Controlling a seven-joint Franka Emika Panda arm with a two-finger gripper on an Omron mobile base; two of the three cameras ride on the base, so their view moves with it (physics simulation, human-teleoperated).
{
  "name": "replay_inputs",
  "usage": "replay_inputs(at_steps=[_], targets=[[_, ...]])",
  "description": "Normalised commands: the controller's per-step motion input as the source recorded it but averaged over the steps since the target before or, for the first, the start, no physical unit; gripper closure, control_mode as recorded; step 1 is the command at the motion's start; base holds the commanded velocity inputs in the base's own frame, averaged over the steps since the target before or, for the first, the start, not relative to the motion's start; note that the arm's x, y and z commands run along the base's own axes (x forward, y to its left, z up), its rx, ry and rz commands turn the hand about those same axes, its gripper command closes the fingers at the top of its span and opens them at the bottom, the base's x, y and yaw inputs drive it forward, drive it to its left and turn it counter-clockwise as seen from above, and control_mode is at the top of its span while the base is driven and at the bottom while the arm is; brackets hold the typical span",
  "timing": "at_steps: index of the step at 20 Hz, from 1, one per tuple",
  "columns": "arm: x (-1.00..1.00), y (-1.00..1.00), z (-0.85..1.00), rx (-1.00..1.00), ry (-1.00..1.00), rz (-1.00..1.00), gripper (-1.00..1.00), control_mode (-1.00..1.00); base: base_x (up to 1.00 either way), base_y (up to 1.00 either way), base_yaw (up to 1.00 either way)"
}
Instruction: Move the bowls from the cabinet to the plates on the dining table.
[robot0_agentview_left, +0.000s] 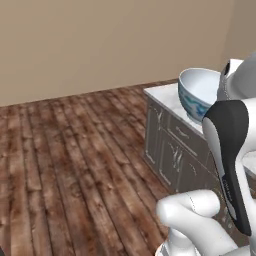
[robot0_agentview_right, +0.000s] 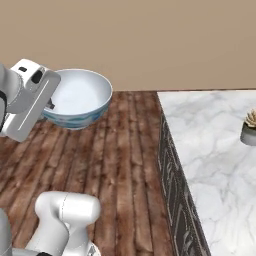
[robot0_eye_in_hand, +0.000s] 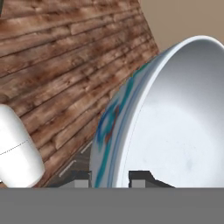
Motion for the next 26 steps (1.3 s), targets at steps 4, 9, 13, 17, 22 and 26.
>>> replay_inputs(at_steps=[4, 9, 13, 17, 22, 26], targets=[[0.0, 0.0, 0.0, 0.0, 0.0, 0.0, 1.0, 1.0, 0.36, 0.31, 0.3], [0.0, 0.0, 0.0, 0.0, 0.0, 0.0, 1.0, 1.0, 0.42, 0.31, 0.29], [0.0, 0.0, 0.0, 0.0, 0.0, 0.0, 1.0, 1.0, 0.56, 0.27, 0.28], [0.0, 0.0, 0.0, 0.0, 0.0, 0.0, 1.0, 1.0, 0.67, 0.17, 0.27], [0.0, 0.0, 0.0, 0.0, 0.0, 0.0, 1.0, 1.0, 0.45, 0.16, 0.34], [0.0, 0.0, 0.0, 0.0, 0.0, 0.0, 1.0, 1.0, 0.06, 0.22, 0.42]])
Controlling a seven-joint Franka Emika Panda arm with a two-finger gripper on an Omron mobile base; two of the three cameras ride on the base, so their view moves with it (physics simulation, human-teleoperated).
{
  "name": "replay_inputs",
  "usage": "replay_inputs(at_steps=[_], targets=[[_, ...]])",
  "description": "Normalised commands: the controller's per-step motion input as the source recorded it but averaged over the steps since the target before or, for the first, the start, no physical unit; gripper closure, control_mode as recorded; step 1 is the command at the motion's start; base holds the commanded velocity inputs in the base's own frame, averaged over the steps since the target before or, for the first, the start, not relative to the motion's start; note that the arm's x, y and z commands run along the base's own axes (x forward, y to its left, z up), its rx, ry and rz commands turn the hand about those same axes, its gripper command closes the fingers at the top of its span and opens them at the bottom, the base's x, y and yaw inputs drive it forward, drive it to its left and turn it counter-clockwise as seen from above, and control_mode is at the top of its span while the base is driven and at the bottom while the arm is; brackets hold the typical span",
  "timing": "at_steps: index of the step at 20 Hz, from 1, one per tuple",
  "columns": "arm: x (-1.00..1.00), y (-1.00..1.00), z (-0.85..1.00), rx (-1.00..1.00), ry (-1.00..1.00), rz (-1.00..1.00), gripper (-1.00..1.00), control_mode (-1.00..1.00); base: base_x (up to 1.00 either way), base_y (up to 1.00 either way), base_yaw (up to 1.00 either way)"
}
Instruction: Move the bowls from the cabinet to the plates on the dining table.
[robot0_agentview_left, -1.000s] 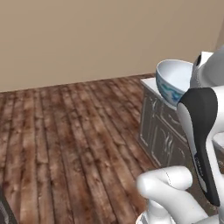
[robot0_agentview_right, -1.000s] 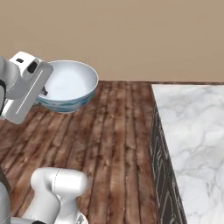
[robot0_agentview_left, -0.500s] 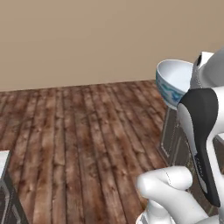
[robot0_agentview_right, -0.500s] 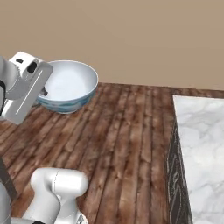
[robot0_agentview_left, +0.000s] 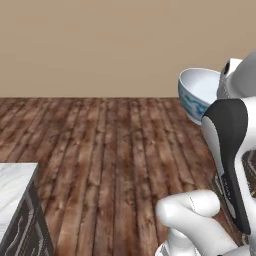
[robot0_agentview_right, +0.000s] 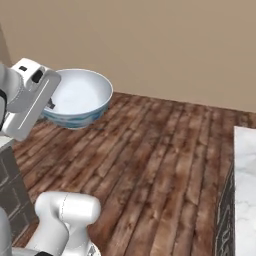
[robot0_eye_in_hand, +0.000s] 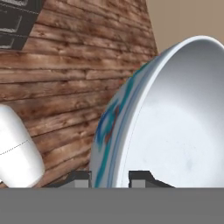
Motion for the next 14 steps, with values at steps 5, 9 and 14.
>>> replay_inputs(at_steps=[5, 9, 14], targets=[[0.0, 0.0, 0.0, 0.0, 0.0, 0.0, 1.0, 1.0, -0.03, 0.26, 0.47], [0.0, 0.0, 0.0, 0.0, 0.0, 0.0, 1.0, 1.0, -0.01, 0.28, 0.46], [0.0, 0.0, 0.0, 0.0, 0.0, 0.0, 1.0, 1.0, 0.0, 0.3, 0.45]])
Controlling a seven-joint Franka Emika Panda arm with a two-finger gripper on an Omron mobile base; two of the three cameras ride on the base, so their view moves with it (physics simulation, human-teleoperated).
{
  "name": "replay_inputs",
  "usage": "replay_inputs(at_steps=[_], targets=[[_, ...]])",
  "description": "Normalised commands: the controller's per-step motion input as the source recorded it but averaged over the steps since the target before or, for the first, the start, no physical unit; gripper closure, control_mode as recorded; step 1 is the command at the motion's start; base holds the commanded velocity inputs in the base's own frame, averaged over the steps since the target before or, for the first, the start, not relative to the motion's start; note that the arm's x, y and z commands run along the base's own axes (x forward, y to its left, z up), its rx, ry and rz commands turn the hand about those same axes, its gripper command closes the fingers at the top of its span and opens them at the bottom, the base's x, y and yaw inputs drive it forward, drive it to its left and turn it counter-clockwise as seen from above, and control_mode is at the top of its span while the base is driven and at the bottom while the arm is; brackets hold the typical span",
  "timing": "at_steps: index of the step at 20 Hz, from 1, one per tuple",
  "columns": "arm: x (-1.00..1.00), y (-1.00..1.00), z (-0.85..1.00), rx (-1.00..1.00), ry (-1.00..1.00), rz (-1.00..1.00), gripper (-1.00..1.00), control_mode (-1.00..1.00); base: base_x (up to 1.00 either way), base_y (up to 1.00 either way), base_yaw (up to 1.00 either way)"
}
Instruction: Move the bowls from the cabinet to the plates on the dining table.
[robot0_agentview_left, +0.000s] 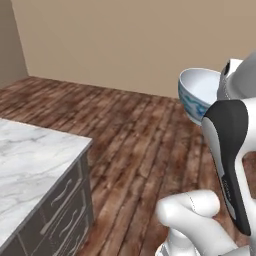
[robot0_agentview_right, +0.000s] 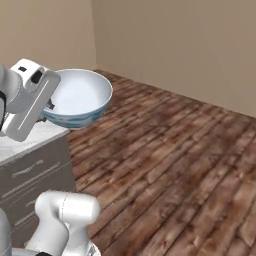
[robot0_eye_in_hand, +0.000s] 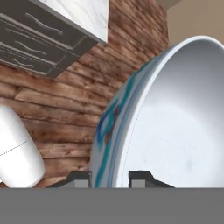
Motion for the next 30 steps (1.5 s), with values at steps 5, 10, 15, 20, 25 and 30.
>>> replay_inputs(at_steps=[5, 10, 15, 20, 25, 30], targets=[[0.0, 0.0, 0.0, 0.0, 0.0, 0.0, 1.0, 1.0, 0.0, 0.29, 0.45], [0.0, 0.0, 0.0, 0.0, 0.0, 0.0, 1.0, 1.0, 0.0, 0.28, 0.44], [0.0, 0.0, 0.0, 0.0, 0.0, 0.0, 1.0, 1.0, 0.01, 0.28, 0.42], [0.0, 0.0, 0.0, 0.0, 0.0, 0.0, 1.0, 1.0, 0.28, 0.06, 0.4], [0.0, 0.0, 0.0, 0.0, 0.0, 0.0, 1.0, 1.0, 0.37, -0.13, 0.41], [0.0, 0.0, 0.0, 0.0, 0.0, 0.0, 1.0, 1.0, 0.38, -0.22, 0.39]])
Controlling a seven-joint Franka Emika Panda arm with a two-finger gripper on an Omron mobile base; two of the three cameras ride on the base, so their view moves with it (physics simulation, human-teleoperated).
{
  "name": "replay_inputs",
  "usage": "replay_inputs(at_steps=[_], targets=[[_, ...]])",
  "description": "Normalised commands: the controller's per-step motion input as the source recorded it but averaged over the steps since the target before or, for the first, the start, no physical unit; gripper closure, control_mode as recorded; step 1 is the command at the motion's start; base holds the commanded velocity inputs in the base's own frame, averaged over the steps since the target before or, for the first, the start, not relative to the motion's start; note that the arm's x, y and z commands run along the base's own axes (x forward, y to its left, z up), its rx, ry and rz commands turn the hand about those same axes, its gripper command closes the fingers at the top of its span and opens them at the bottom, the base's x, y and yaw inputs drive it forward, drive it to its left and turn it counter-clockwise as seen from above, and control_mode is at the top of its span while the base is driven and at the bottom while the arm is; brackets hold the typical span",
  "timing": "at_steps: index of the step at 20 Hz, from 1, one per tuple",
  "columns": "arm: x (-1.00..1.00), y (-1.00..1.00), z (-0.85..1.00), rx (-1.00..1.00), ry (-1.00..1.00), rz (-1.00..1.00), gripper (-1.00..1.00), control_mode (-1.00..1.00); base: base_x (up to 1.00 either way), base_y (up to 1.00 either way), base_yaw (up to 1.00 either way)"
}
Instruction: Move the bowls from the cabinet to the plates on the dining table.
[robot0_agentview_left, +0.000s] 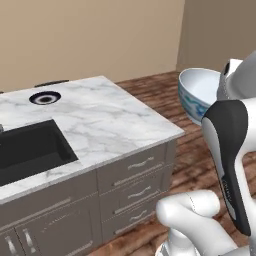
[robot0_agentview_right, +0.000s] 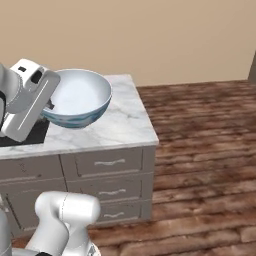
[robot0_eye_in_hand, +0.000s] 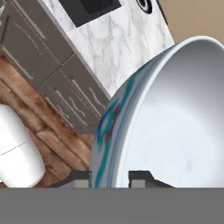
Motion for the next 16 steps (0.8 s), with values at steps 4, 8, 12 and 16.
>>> replay_inputs(at_steps=[4, 8, 12, 16], targets=[[0.0, 0.0, 0.0, 0.0, 0.0, 0.0, 1.0, 1.0, 0.39, -0.32, 0.35], [0.0, 0.0, 0.0, 0.0, 0.0, 0.0, 1.0, 1.0, 0.37, -0.44, 0.3], [0.0, 0.0, 0.0, 0.0, 0.0, 0.0, 1.0, 1.0, 0.39, -0.51, 0.27], [0.0, 0.0, 0.0, 0.0, 0.0, 0.0, 1.0, 1.0, 0.36, -0.57, 0.25]])
